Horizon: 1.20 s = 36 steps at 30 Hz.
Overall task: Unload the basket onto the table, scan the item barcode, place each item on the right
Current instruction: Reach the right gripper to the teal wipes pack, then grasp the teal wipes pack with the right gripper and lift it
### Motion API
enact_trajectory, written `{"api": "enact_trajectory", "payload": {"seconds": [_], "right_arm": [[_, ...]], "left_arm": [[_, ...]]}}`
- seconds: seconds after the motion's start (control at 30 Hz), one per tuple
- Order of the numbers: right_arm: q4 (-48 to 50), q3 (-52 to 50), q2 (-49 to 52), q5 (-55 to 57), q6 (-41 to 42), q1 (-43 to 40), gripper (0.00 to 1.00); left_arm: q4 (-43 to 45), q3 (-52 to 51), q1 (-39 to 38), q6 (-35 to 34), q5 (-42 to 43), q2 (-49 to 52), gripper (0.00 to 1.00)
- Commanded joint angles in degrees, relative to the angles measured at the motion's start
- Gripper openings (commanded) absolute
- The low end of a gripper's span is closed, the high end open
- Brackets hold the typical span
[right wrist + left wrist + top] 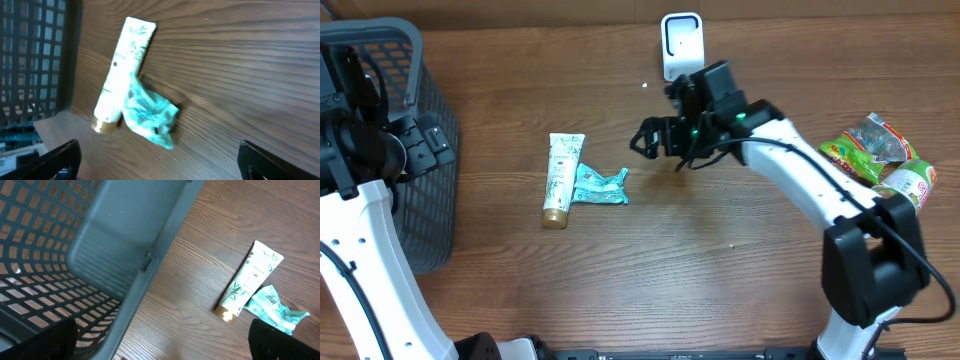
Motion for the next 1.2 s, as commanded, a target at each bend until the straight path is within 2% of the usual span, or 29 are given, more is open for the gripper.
{"api": "enact_trajectory", "payload": {"seconds": [0.0, 0.27, 0.57, 0.63, 0.77, 1.17], "right_arm": [[3.2, -0.8, 4.7, 0.9, 0.9, 2.5, 1.00], [5.3, -0.8, 12.8, -4.3, 1.0, 5.3, 0.98], [7.4, -0.8, 13.9, -6.3, 2.7, 8.2, 0.93], [8.6, -1.0, 14.0, -5.9, 4.2, 8.9, 0.90], [11.3, -2.6, 14.0, -1.7, 9.6, 9.9, 0.76], [18.1, -3.3, 18.5, -4.4, 10.6, 10.1, 0.71]], "left_arm": [[0.1, 0.0, 0.3, 1.0, 0.3, 0.1, 1.00], [0.1, 0.0, 0.3, 1.1, 0.3, 0.1, 1.00], [0.1, 0.0, 0.3, 1.0, 0.3, 0.1, 1.00], [0.1, 0.0, 0.3, 1.1, 0.3, 0.1, 1.00], [0.1, 0.0, 0.3, 1.1, 0.3, 0.1, 1.00], [0.1, 0.0, 0.3, 1.1, 0.3, 0.1, 1.00]]}}
